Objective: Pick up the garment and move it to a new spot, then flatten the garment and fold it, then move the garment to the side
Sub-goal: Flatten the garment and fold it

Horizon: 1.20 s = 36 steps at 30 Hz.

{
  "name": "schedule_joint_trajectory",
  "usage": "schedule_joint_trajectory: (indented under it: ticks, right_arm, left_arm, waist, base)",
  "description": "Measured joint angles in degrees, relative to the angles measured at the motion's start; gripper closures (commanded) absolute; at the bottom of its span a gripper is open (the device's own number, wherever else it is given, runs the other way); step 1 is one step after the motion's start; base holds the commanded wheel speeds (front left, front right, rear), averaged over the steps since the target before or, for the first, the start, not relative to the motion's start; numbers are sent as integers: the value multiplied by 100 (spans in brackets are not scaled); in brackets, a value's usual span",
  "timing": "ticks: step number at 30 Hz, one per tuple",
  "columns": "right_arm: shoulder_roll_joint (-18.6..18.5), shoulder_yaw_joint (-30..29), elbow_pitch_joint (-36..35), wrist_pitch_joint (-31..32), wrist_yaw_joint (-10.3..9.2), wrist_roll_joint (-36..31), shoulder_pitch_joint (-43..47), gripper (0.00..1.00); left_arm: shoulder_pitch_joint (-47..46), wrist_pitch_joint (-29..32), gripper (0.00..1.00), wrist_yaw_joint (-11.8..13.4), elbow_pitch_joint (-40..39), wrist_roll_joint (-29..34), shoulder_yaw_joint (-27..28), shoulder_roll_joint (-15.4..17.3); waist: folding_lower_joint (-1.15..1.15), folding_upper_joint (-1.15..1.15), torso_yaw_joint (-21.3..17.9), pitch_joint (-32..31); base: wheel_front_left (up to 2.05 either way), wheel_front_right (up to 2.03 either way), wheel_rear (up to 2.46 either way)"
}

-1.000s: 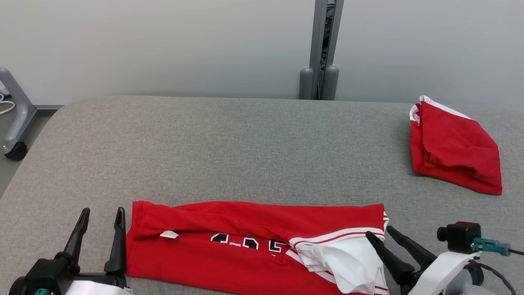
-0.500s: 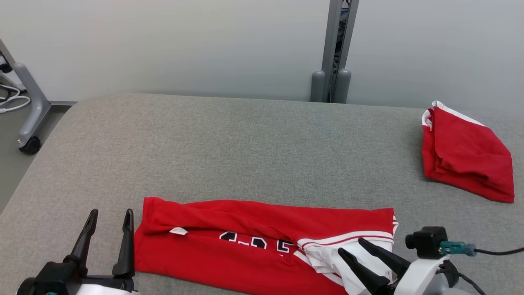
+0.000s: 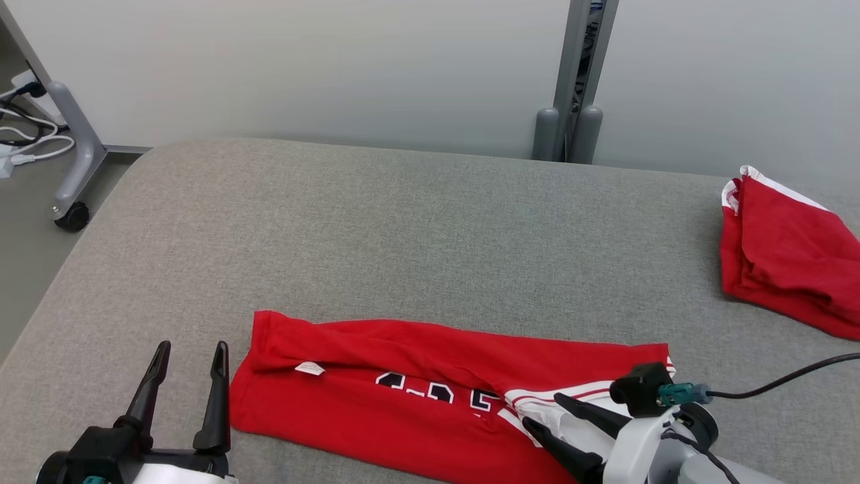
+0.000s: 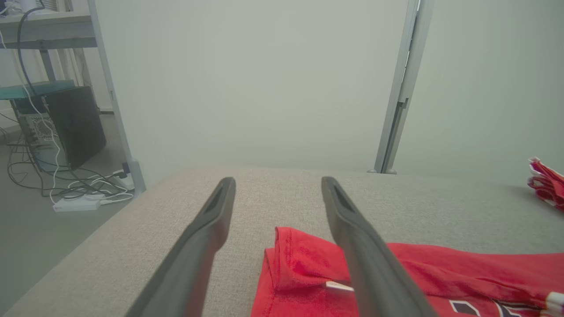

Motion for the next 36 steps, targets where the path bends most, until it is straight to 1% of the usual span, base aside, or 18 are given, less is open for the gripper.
schedule_joint_trajectory:
  ticks: [1,2,3,4,8,11,15,20,25,31,33,34,36]
  right_arm:
    - [26,31,85,0,0,-14,-36,32]
    - [59,48,140,-29,0,-26,-66,60]
    - [101,54,185,-65,0,-25,-94,92]
    - [130,96,219,-74,0,-25,-121,100]
    - [165,213,253,-121,0,112,-172,100]
    - [147,300,27,-162,0,335,-192,100]
    - [-18,435,-325,-108,0,614,-168,100]
    - [-193,510,-475,-144,0,740,-164,100]
    - [-200,591,-630,143,0,794,-81,100]
    - [-45,624,-489,183,0,662,-4,100]
    - [-21,624,-465,130,0,683,27,29]
    - [-10,628,-470,84,0,730,42,0]
    - [-24,631,-474,-16,0,759,40,0]
  left_arm:
    - [-1,0,0,0,2,0,-12,-2]
    - [-2,0,0,0,7,0,-9,-2]
    - [-4,0,0,0,10,0,-4,-2]
    - [-7,0,0,0,15,0,-3,0]
    - [-23,0,0,0,26,-8,23,1]
    - [-26,0,0,0,34,-8,41,1]
    - [-43,0,0,0,41,-8,41,-1]
    - [-44,0,0,0,45,-7,48,-3]
    - [-54,0,0,0,63,-8,14,-2]
    - [-93,0,0,0,101,-10,-3,-7]
    - [-93,0,0,0,114,-10,-4,-9]
    - [-93,0,0,0,115,-10,-3,-10]
    - [-93,0,0,0,116,-10,8,-9]
  waist:
    - [0,0,18,10]
    - [0,0,35,21]
    - [0,0,49,31]
    - [0,0,60,39]
    - [0,0,74,69]
    - [0,0,54,77]
    - [0,0,17,74]
    - [0,0,-40,61]
    - [0,0,-46,58]
    - [0,0,-24,58]
    - [0,0,-23,49]
    - [0,0,-27,43]
    - [0,0,-44,28]
  base:
    - [0,0,0]
    - [0,0,0]
    - [0,0,0]
    - [0,0,0]
    - [0,0,0]
    - [0,0,0]
    - [0,0,0]
    - [0,0,0]
    - [0,0,0]
    - [0,0,0]
    - [0,0,0]
    - [0,0,0]
    - [0,0,0]
